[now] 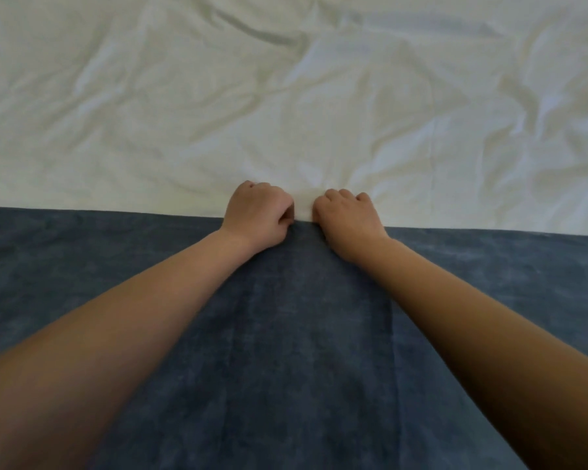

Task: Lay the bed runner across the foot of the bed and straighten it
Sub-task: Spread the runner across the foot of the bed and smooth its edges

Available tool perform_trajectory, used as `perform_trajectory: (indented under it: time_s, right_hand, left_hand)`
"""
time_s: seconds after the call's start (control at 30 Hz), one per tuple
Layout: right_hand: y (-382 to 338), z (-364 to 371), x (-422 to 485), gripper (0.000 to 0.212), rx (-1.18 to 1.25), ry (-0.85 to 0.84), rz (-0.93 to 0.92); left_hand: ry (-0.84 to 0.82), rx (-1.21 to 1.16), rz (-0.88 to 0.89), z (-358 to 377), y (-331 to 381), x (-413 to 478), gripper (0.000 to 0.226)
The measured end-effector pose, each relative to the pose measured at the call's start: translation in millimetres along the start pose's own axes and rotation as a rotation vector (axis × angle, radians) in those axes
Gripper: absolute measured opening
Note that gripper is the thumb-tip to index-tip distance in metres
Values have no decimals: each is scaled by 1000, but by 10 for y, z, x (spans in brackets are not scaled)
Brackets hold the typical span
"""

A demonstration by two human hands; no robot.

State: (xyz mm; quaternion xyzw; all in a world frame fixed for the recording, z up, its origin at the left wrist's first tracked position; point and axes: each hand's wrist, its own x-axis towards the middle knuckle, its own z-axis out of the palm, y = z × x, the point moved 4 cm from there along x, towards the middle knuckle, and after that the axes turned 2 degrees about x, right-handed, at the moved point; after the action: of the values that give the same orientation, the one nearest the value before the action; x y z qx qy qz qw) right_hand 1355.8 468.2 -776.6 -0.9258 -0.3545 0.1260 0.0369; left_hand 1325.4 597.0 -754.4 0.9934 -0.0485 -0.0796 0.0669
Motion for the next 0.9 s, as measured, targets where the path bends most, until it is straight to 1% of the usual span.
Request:
perform_trajectory:
  time_s: [0.07, 0.1, 0.17, 0.23, 0.33, 0.43, 0.53, 0.6, 0.7, 0.9]
  right_hand:
    - [132, -50, -21, 24, 137, -47, -26]
    - [199, -76, -65, 27, 151, -70, -50]
    - [330, -100, -178, 27, 115, -82, -76]
    - [429, -91, -260, 25, 82, -63, -62]
    - [498, -56, -249, 25, 113, -41, -5]
    - [484, 5, -188, 28, 138, -44, 91]
    - [475, 7, -204, 32, 132, -24, 121]
    - [571, -48, -297, 34, 151, -5, 103]
    - [908, -99, -550, 33, 159, -46, 106]
    - [1622, -134, -987, 25, 115, -108, 175]
  left_hand:
    - [-18, -83, -36, 28, -14, 10, 14]
    - [-43, -135, -44, 35, -15, 16, 17]
    - [-101, -201, -25, 45, 22, 31, 20]
    - [-119, -210, 1, 60, 88, 51, 17]
    - [-69, -204, -26, 78, 121, 91, 12]
    - [-16, -180, -106, 100, 130, 107, 10]
    - [0, -157, -157, 101, 187, 80, 11]
    - [11, -138, -147, 82, 240, 53, 14]
    - [-7, -189, -110, 54, 410, 51, 15]
    - [-73, -236, -37, 112, 1087, 315, 15]
